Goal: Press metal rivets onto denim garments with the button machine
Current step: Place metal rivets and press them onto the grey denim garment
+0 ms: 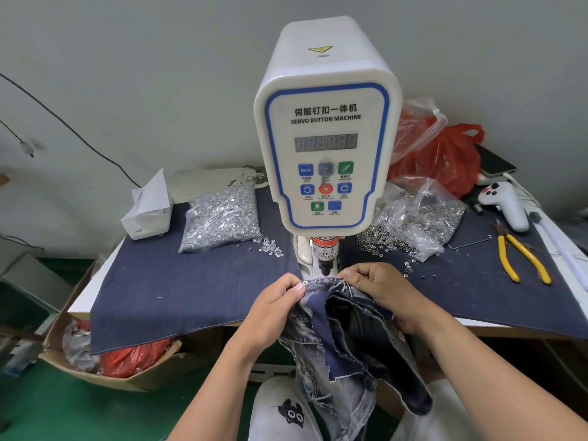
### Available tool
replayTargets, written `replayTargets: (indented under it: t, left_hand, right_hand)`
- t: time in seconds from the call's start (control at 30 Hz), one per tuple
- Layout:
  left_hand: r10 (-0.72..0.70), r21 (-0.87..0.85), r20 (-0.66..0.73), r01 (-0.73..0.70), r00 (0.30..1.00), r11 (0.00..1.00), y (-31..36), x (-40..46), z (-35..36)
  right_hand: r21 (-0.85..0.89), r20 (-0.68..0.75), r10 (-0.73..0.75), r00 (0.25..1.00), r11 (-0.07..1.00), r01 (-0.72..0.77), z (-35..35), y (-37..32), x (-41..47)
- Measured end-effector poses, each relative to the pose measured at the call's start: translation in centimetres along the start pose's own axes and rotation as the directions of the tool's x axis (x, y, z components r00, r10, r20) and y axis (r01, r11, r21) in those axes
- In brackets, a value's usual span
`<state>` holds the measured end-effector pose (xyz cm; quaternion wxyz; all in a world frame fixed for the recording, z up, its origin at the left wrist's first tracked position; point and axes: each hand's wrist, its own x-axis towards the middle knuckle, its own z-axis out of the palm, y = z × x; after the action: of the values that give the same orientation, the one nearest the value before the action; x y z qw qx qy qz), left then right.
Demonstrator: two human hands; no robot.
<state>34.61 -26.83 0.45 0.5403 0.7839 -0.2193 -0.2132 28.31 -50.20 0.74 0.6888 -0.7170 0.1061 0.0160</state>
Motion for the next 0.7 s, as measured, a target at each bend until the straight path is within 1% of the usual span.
replayTargets:
  t: [0.43, 0.7]
  left_hand:
    - [-0.012, -0.001, 0.01, 0.012, 1.0, 1.0, -0.23, 0.0, 0.0]
    - [-0.006, 0.024, 0.001, 0.006, 1.0, 1.0, -0.31, -0.04, 0.05]
  right_hand:
    - [-0.001, 0.005, -0.01, 1.0, 1.0, 0.01, -0.08, 0.09, 0.0]
    - [-0.031, 0.0, -0.022, 1.0, 0.999, 0.022, -0.06, 0.03, -0.05]
